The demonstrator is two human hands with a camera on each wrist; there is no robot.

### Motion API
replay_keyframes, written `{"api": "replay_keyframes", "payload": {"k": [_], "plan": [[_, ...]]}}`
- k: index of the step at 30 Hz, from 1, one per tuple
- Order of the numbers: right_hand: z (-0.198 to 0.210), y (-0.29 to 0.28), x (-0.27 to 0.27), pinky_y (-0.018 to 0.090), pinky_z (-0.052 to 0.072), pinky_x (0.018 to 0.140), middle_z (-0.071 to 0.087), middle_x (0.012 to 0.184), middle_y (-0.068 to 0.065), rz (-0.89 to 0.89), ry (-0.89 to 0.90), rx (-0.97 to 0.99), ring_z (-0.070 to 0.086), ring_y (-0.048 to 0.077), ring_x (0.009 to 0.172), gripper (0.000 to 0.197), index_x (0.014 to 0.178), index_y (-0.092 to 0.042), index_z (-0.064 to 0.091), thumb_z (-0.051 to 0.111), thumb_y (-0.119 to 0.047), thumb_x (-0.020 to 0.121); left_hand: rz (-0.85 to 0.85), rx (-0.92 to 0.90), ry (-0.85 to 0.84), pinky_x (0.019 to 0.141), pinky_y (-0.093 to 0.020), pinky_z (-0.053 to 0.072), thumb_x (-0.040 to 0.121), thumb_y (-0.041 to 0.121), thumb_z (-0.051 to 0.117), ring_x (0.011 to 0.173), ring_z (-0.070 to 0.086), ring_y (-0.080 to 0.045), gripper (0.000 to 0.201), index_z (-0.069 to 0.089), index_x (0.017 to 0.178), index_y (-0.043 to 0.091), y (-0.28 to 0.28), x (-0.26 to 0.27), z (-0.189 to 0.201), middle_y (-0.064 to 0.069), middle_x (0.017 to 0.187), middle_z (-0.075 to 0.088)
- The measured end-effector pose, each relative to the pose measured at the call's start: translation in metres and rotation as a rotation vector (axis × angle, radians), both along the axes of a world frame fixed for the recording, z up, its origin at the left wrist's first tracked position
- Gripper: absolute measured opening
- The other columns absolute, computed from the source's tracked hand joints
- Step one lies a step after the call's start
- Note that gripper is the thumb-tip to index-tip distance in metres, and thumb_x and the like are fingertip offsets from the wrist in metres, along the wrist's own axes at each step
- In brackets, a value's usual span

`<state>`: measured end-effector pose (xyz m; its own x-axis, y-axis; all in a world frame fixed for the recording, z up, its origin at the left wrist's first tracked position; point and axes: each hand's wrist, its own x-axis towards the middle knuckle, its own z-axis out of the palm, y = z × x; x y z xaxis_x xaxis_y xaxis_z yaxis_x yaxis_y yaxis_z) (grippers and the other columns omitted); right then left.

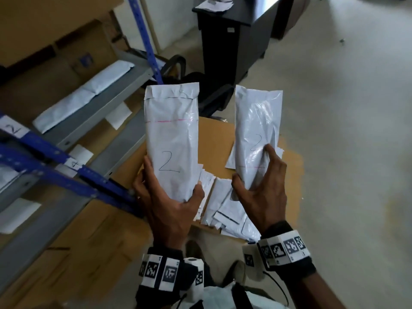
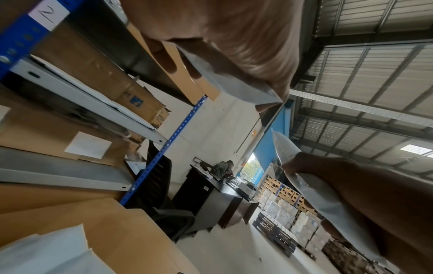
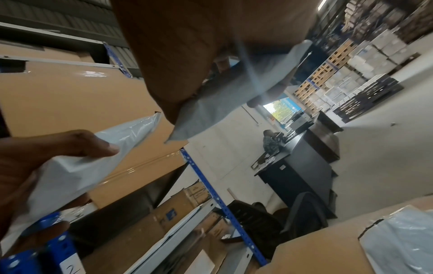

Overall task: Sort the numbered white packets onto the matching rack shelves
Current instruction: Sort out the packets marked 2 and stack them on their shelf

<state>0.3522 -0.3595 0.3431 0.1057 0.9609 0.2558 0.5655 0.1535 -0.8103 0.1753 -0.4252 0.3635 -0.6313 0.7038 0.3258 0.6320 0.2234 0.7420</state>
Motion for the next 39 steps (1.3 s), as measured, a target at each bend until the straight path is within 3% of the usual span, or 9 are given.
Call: {"api": "replay_keyframes", "payload": {"k": [3,7,13,16,21,24,26,32,39], "plan": [[0.002,-0.006,-0.021,0.036,0.050,0.094,0.039,0.148,-0.005,0.032,-0.020,0.019,0.047,0.019,0.135,0.092,0.154,-0.023,0.030,0.083,-0.038,0.080,0.030,-0.005,-0.003,0.094,-0.052,0.053,0.063,0.063,0.072,0.124,0.041,-0.028,0.115,0.023,0.156,0.016,-0.009,-0.018,-0.002,-0.010,0.142,0.031],[0.007,-0.004,-0.055,0.033,0.047,0.093,0.039,0.149,-0.002,0.020,-0.018,0.037,0.044,0.017,0.135,0.093,0.155,-0.023,0.030,0.082,-0.039,0.079,0.031,-0.003,-0.026,0.093,-0.053,0.054,0.064,0.065,0.072,0.123,0.042,-0.027,0.115,0.023,0.156,0.017,-0.016,-0.054,-0.002,-0.011,0.142,0.032],[0.005,-0.013,-0.138,0.032,0.044,0.093,0.040,0.148,0.003,-0.017,0.009,0.040,0.039,0.015,0.136,0.093,0.154,-0.020,0.031,0.083,-0.036,0.079,0.019,0.017,0.017,0.094,-0.058,0.050,0.061,0.052,0.083,0.125,0.044,-0.029,0.117,0.022,0.156,0.022,-0.030,-0.144,-0.002,-0.004,0.142,0.032],[-0.003,-0.027,-0.183,0.034,0.044,0.093,0.040,0.148,0.003,-0.018,0.015,0.030,0.039,0.016,0.136,0.092,0.153,-0.020,0.032,0.084,-0.034,0.079,0.015,0.031,0.023,0.095,-0.058,0.050,0.062,0.054,0.082,0.126,0.043,-0.028,0.116,0.022,0.156,0.022,-0.033,-0.191,-0.005,-0.004,0.142,0.033],[-0.013,-0.045,-0.239,0.033,0.041,0.095,0.038,0.148,0.002,0.003,-0.015,-0.013,0.037,0.016,0.137,0.092,0.152,-0.021,0.031,0.085,-0.031,0.078,0.001,0.007,0.043,0.099,-0.040,0.047,0.065,0.060,0.078,0.124,0.041,-0.021,0.114,0.022,0.155,0.021,-0.036,-0.249,-0.013,-0.009,0.140,0.035],[-0.012,-0.047,-0.258,0.034,0.041,0.093,0.038,0.147,0.001,0.006,-0.051,-0.025,0.037,0.015,0.135,0.091,0.152,-0.021,0.032,0.085,-0.030,0.078,0.015,-0.014,0.015,0.100,-0.045,0.050,0.064,0.061,0.077,0.122,0.039,-0.015,0.114,0.024,0.155,0.019,-0.038,-0.271,-0.021,-0.008,0.141,0.035],[-0.011,-0.044,-0.266,0.034,0.042,0.092,0.038,0.148,0.002,0.013,-0.079,-0.025,0.037,0.015,0.135,0.091,0.152,-0.020,0.032,0.085,-0.030,0.078,0.022,-0.021,-0.009,0.100,-0.047,0.049,0.063,0.061,0.078,0.123,0.040,-0.017,0.115,0.024,0.156,0.020,-0.034,-0.279,-0.026,-0.007,0.142,0.034],[-0.016,-0.016,-0.277,0.033,0.044,0.090,0.040,0.146,0.001,0.004,-0.122,-0.024,0.038,0.016,0.135,0.092,0.152,-0.021,0.032,0.085,-0.033,0.077,0.009,-0.027,-0.043,0.099,-0.043,0.048,0.064,0.066,0.074,0.122,0.042,-0.022,0.114,0.027,0.155,0.017,-0.004,-0.287,-0.034,-0.007,0.139,0.036],[-0.011,0.064,-0.301,0.029,0.038,0.092,0.041,0.144,0.006,0.030,-0.057,0.013,0.038,0.015,0.132,0.092,0.152,-0.017,0.033,0.085,-0.033,0.078,0.004,-0.082,0.035,0.103,-0.054,0.040,0.060,0.071,0.065,0.125,0.039,-0.027,0.113,0.024,0.156,0.026,0.054,-0.314,-0.023,0.003,0.137,0.033]]}}
